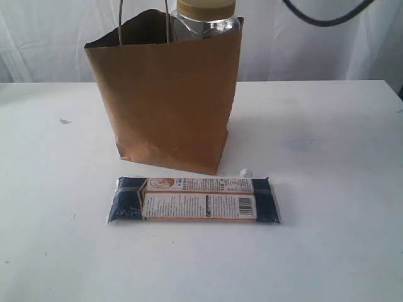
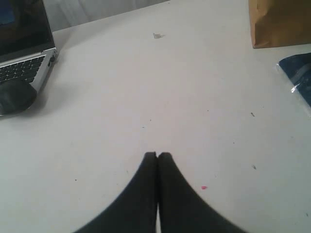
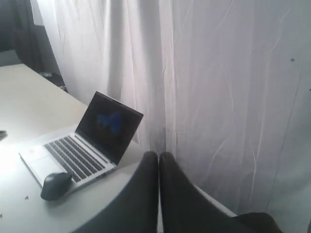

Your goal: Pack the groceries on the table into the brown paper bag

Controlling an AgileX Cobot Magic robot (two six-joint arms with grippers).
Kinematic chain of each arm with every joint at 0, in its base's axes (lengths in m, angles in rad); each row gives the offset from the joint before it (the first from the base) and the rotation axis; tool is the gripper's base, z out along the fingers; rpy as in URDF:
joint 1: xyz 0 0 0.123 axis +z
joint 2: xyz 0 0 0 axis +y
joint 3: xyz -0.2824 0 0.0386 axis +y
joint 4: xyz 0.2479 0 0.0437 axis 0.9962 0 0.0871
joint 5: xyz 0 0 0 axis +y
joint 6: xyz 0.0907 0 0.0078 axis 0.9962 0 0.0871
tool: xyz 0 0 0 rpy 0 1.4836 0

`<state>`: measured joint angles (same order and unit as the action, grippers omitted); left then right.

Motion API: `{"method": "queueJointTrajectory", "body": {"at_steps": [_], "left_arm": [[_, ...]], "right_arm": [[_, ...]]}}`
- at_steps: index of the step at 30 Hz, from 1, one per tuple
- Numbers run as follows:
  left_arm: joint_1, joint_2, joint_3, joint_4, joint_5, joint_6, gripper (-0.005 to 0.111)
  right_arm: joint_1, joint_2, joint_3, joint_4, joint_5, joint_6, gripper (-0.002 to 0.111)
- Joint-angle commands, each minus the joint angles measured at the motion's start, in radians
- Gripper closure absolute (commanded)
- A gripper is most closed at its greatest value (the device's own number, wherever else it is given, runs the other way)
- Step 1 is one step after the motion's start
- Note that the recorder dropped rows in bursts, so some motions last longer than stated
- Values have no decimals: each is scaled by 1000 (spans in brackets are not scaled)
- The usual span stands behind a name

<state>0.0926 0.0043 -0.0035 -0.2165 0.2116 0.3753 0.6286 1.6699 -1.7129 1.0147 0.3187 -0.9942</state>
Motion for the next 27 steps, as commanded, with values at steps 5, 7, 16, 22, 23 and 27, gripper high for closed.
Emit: {"method": "queueJointTrajectory", "body": {"at_steps": [5,7,16,22,23,27], "left_arm": [[-8,-4,3,-3,-2,-1,107],[-8,-4,3,-3,-2,-1,107],[-8,-4,3,-3,-2,-1,107],[-8,-4,3,-3,-2,-1,107],[-8,-4,3,-3,-2,-1,107],[-8,-4,3,-3,-2,-1,107]], "right_arm": [[15,-139,-7,-936,358,654,108],[34,-179,-7,-1167,482,775,108],[30,-373,138,-1624,683,1083,108],[-124,-339,396,-1747,601,1176,108],[-149,-317,432,-1744,583,1199,108],[-261,-142,516,-1538,539,1207,108]]}}
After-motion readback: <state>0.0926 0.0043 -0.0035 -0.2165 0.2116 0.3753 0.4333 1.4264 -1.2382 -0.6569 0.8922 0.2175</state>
